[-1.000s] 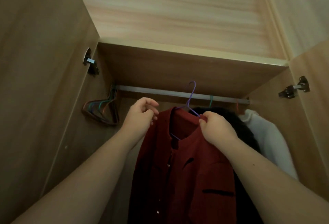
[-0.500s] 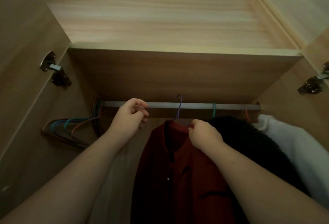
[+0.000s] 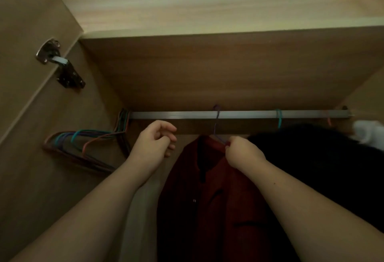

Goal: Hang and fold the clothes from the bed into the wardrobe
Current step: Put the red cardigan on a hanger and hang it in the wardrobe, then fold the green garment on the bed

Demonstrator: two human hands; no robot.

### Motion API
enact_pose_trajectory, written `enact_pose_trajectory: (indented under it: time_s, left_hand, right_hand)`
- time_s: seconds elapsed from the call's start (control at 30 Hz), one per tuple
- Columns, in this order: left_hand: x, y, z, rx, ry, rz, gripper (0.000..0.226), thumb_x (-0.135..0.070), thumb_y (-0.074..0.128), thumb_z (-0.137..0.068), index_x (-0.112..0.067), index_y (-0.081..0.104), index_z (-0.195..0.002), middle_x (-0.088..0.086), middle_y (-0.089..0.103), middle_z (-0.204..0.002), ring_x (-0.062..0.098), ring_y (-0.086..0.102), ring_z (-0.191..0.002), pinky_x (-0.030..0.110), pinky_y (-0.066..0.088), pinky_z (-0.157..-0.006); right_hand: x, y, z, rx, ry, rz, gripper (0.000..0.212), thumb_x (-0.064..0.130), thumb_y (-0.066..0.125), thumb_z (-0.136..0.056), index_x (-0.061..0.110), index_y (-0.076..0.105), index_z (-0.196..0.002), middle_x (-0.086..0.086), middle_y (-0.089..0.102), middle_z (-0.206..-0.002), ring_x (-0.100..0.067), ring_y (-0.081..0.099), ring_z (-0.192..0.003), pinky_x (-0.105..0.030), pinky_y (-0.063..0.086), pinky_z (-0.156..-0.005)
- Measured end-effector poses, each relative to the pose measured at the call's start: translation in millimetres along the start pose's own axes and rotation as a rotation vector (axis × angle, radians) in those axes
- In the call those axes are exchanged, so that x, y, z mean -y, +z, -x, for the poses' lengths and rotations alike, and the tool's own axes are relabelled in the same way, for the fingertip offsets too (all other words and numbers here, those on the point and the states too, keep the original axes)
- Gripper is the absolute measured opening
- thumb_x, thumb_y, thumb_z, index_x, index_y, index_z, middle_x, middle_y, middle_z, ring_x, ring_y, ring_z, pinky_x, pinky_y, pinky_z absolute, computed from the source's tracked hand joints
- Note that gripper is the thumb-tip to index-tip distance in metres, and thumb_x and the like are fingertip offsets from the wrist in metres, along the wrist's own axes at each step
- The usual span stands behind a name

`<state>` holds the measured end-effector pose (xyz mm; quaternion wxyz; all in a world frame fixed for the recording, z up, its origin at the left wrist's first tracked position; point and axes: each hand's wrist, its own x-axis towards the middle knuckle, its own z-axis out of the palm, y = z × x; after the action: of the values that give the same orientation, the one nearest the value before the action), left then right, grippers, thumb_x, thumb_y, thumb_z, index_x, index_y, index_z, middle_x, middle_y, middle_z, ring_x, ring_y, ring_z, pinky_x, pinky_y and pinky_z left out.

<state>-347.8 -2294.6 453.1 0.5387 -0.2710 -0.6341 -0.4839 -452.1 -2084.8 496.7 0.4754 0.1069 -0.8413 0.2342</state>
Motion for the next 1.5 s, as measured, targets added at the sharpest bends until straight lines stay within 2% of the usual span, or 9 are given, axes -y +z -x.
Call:
enact_pose_trajectory:
  time_s: [0.27, 0.43, 0.6, 0.73, 0.83, 0.97, 1.23, 1.37, 1.5]
  left_hand:
    - [-7, 3, 16, 0.031, -0.007, -0.035, 0.035, 0.011, 0.04, -0.089, -0.016, 0.06, -0.098, 0.004, 0.063, -0.086, 0.017, 0.063, -0.075, 0.03, 0.051, -0.061]
    - [-31, -1, 28, 0.038, 0.004, 0.01, 0.035, 0.012, 0.037, -0.089, -0.013, 0.06, -0.098, 0.006, 0.062, -0.087, 0.018, 0.061, -0.073, 0.029, 0.05, -0.06]
    - [-45, -4, 47, 0.066, -0.037, 0.022, 0.034, 0.008, 0.042, -0.09, -0.018, 0.062, -0.1, 0.005, 0.062, -0.095, 0.016, 0.063, -0.077, 0.029, 0.054, -0.063]
    - [-47, 2, 74, 0.076, -0.08, 0.116, 0.035, 0.01, 0.041, -0.089, -0.016, 0.061, -0.1, 0.006, 0.06, -0.095, 0.017, 0.062, -0.076, 0.031, 0.053, -0.062]
    - [-49, 9, 102, 0.087, -0.089, 0.211, 0.036, 0.012, 0.04, -0.088, -0.016, 0.06, -0.097, 0.005, 0.059, -0.091, 0.015, 0.061, -0.071, 0.026, 0.051, -0.057]
    - [-55, 29, 151, 0.155, -0.153, 0.401, 0.036, 0.014, 0.039, -0.087, -0.014, 0.059, -0.097, 0.003, 0.06, -0.083, 0.013, 0.059, -0.065, 0.026, 0.048, -0.056]
    - [-97, 70, 287, 0.334, -0.351, 0.639, 0.037, 0.014, 0.04, -0.09, -0.016, 0.058, -0.1, 0.001, 0.063, -0.08, 0.015, 0.061, -0.065, 0.029, 0.049, -0.061]
    - [-134, 75, 368, 0.412, -0.415, 0.721, 0.035, 0.011, 0.042, -0.093, -0.019, 0.057, -0.1, 0.003, 0.063, -0.082, 0.016, 0.062, -0.067, 0.026, 0.051, -0.061]
    - [-191, 86, 445, 0.549, -0.487, 0.788, 0.032, 0.01, 0.043, -0.093, -0.018, 0.056, -0.102, 0.002, 0.064, -0.08, 0.016, 0.062, -0.067, 0.029, 0.051, -0.061]
  right_hand:
    - [13, -22, 11, 0.138, -0.02, 0.151, 0.043, 0.035, 0.053, -0.093, 0.016, 0.06, -0.131, -0.01, 0.064, -0.127, -0.035, 0.062, -0.111, -0.047, 0.053, -0.095]
    - [10, -65, 33, 0.009, -0.091, 0.308, 0.043, 0.051, 0.059, -0.09, 0.023, 0.063, -0.121, -0.005, 0.066, -0.119, -0.032, 0.062, -0.109, -0.044, 0.052, -0.09]
    - [1, -86, 68, -0.091, -0.095, 0.198, 0.029, 0.038, 0.052, -0.091, 0.028, 0.06, -0.117, -0.004, 0.068, -0.112, -0.028, 0.064, -0.099, -0.042, 0.057, -0.082]
    - [-12, -95, 112, -0.061, -0.065, 0.006, 0.043, 0.026, 0.052, -0.092, 0.028, 0.047, -0.135, -0.001, 0.063, -0.111, -0.019, 0.061, -0.088, -0.036, 0.056, -0.074]
    - [-25, -98, 158, -0.042, -0.059, -0.121, 0.059, 0.029, 0.057, -0.091, 0.032, 0.034, -0.145, -0.002, 0.054, -0.134, -0.021, 0.059, -0.109, -0.038, 0.052, -0.09]
    - [-45, -110, 238, -0.131, -0.021, -0.189, 0.053, 0.023, 0.057, -0.093, 0.033, 0.039, -0.142, 0.003, 0.051, -0.138, -0.012, 0.051, -0.124, -0.029, 0.042, -0.1]
    - [-83, -185, 420, -0.197, 0.261, -0.401, 0.037, 0.003, 0.052, -0.093, 0.03, 0.052, -0.118, 0.004, 0.064, -0.105, -0.005, 0.061, -0.096, -0.016, 0.048, -0.08]
    - [-90, -234, 517, -0.273, 0.373, -0.382, 0.042, -0.002, 0.051, -0.092, 0.034, 0.053, -0.113, 0.004, 0.066, -0.095, -0.009, 0.063, -0.09, -0.023, 0.051, -0.082]
    - [-91, -295, 601, -0.284, 0.494, -0.327, 0.039, 0.001, 0.052, -0.095, 0.034, 0.054, -0.116, 0.006, 0.066, -0.094, -0.013, 0.066, -0.093, -0.041, 0.057, -0.086]
